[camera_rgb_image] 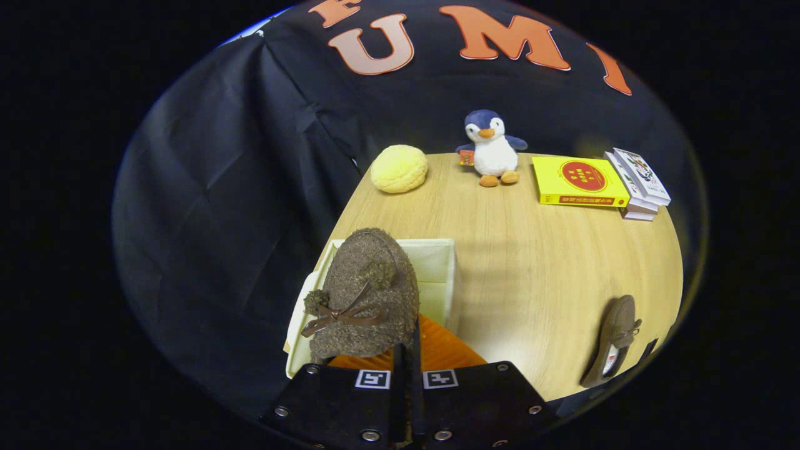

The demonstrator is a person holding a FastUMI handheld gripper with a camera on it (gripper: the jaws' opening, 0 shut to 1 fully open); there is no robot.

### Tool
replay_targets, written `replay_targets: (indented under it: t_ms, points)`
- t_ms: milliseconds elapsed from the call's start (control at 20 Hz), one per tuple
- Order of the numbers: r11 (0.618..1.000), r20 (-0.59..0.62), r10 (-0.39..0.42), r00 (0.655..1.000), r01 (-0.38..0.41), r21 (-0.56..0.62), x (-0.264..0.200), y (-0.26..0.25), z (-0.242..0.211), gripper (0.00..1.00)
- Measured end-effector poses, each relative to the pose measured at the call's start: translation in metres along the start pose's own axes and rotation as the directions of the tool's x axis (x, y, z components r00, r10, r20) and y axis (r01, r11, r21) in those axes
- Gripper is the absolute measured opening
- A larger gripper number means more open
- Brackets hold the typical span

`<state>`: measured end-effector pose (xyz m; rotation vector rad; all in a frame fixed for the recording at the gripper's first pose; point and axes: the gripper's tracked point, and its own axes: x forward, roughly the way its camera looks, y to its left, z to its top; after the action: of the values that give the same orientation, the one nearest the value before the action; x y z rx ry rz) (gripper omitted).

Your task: Open the storage box then place both shoes into the box .Put the left shoe in first, then the right shoe, with the right side of both shoes facing outward in a uniform manner.

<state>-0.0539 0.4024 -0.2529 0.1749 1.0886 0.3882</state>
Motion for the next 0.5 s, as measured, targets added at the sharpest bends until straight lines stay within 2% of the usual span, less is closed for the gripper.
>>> replay_targets:
  t_ms: [300, 500]
  points:
    - [0.998, -0.079, -0.050, 0.996, 0.054, 0.044, 0.050, 0.025, -0.020, 0.05]
    - [0.989, -0.116, -0.106, 0.988, 0.117, 0.087, 0.082, 0.029, -0.031, 0.06]
